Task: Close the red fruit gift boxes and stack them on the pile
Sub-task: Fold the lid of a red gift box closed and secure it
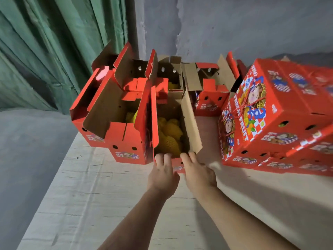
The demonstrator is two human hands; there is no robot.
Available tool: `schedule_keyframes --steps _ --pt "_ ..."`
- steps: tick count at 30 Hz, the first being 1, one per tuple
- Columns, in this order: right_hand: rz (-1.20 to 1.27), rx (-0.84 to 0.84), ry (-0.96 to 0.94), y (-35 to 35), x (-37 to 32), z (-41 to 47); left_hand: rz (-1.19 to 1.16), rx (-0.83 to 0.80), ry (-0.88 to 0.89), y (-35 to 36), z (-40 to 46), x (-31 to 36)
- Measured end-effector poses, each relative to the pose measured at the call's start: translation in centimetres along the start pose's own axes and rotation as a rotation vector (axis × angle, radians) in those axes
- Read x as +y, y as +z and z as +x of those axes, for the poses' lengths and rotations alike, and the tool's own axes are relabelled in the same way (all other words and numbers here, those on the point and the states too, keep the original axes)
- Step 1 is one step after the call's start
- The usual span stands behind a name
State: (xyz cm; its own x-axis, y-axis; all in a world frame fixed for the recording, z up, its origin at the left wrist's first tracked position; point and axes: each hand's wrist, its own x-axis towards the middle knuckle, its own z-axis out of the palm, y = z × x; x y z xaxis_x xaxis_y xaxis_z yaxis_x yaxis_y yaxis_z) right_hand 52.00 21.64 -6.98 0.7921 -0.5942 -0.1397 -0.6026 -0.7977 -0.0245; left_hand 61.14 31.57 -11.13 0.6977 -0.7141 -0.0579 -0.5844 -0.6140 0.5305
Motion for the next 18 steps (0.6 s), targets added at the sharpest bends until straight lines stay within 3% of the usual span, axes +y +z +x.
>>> schedule_keyframes --steps 8,14,18 --pt "0.183 0.031 0.022 2.1 11.1 -9.5 -0.162 -0.107 0.085 7.5 -9.5 8.6" --pt "0.204 -0.003 -0.009 2.6 25.1 -15.9 -0.129 -0.289 0.080 15.0 -15.0 21.1" --pt "0.201 -0.089 -0.131 1.6 37.0 -18.8 -0.176 -0.516 0.041 19.0 -17.8 31.8"
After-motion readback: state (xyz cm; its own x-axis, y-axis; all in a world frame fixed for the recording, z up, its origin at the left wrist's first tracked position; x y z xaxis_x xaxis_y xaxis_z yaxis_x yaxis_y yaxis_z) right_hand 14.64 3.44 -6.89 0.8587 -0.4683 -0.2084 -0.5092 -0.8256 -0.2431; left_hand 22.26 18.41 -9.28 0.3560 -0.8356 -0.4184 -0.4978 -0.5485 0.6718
